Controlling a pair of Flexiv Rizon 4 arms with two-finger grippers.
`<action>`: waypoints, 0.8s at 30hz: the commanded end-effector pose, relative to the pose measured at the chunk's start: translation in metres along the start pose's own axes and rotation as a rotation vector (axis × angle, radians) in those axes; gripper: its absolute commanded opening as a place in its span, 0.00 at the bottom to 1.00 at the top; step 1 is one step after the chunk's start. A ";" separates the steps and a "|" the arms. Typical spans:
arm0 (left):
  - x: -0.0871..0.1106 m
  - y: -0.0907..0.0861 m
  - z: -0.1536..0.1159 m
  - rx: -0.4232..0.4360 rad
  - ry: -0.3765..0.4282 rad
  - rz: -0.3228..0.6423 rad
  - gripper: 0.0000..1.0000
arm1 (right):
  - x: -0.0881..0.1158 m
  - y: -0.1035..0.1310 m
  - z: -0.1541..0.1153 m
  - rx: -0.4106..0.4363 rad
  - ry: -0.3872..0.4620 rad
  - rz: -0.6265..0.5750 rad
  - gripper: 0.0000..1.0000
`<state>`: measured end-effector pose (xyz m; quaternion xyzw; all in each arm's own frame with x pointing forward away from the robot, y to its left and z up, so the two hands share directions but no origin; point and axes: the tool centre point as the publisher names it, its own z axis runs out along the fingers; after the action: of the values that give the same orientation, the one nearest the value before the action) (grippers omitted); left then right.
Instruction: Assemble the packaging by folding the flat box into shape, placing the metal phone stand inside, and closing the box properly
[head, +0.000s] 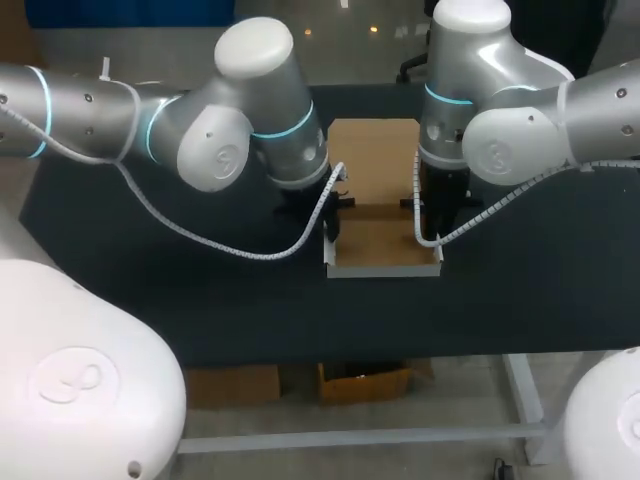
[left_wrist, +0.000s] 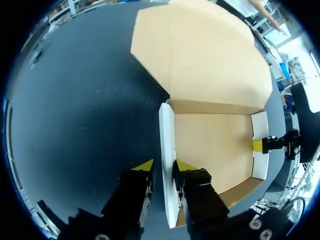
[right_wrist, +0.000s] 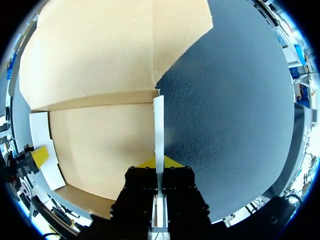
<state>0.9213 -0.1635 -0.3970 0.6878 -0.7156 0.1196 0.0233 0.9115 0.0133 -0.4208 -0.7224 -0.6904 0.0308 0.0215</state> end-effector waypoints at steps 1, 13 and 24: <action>0.002 -0.001 0.003 -0.007 -0.155 0.001 0.22 | 0.000 0.000 0.001 0.001 -0.002 0.001 0.00; -0.001 -0.002 0.007 -0.032 -0.190 0.010 0.14 | 0.000 0.000 0.001 0.001 -0.002 0.001 0.00; -0.004 -0.003 0.009 -0.070 -0.193 0.020 0.00 | 0.000 0.000 0.001 0.001 -0.002 0.001 0.00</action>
<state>0.9217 -0.1601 -0.4031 0.6868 -0.7249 0.0538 -0.0029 0.9113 0.0141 -0.4207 -0.7225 -0.6904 0.0306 0.0215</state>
